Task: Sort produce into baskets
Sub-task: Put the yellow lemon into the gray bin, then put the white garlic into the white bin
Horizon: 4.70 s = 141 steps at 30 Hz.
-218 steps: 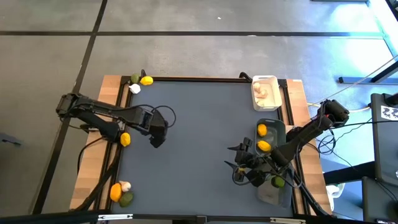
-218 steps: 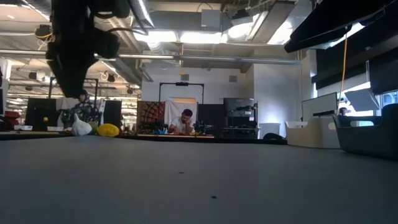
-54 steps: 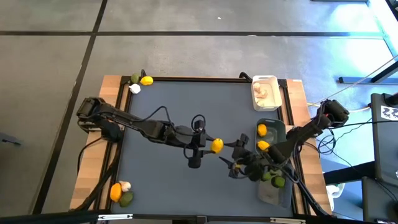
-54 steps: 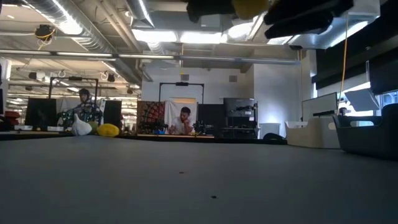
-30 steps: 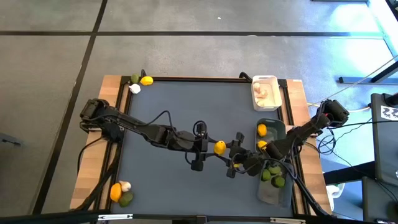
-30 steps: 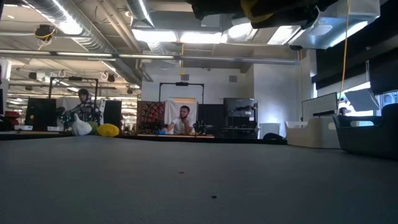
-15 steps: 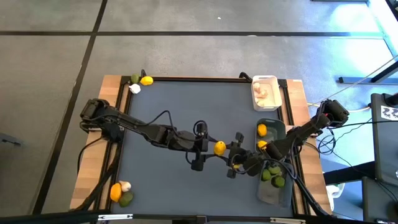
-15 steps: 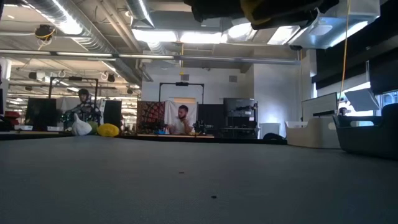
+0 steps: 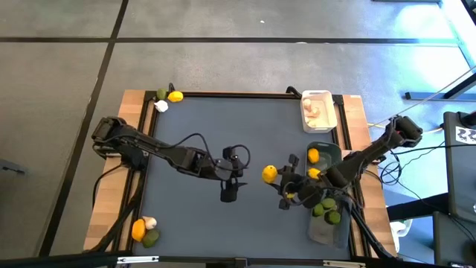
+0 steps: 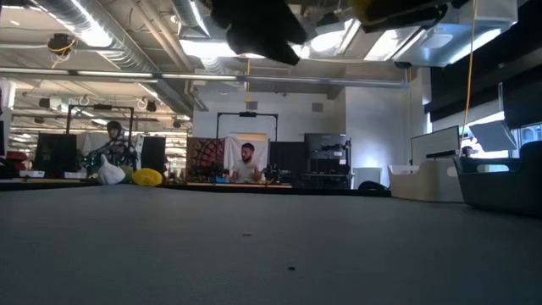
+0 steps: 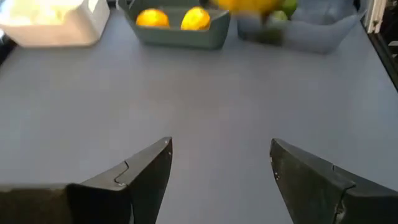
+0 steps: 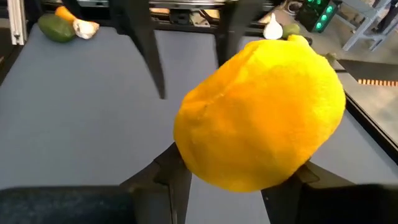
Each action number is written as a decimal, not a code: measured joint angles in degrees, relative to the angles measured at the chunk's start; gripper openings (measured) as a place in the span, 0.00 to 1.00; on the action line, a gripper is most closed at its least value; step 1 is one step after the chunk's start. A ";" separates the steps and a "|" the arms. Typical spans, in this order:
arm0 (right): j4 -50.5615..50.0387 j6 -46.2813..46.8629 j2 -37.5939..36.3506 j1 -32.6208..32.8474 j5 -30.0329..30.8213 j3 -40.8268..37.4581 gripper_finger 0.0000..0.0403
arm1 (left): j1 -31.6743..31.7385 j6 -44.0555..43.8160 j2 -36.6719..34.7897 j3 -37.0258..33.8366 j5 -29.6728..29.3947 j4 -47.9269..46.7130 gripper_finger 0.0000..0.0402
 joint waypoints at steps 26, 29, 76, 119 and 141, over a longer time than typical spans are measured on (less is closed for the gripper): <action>-63.58 45.85 -13.21 -0.13 -12.19 -0.02 0.38 | 0.39 -5.84 0.11 -3.91 -0.18 1.32 0.66; -63.76 47.93 -13.21 -0.13 -14.86 -0.02 0.38 | 0.41 -5.74 0.11 -3.91 -0.21 1.90 0.66; -56.22 55.20 -13.10 -0.15 -24.88 -14.84 0.58 | 0.45 -5.00 0.15 -3.91 -0.28 2.84 0.66; 2.47 5.87 1.37 -0.15 -13.16 -5.73 0.64 | -13.36 -30.07 -0.17 8.05 7.00 -36.19 0.66; 5.56 1.35 3.51 -0.15 -17.66 -5.71 0.64 | -28.59 -69.89 -0.15 6.30 20.06 -54.59 0.66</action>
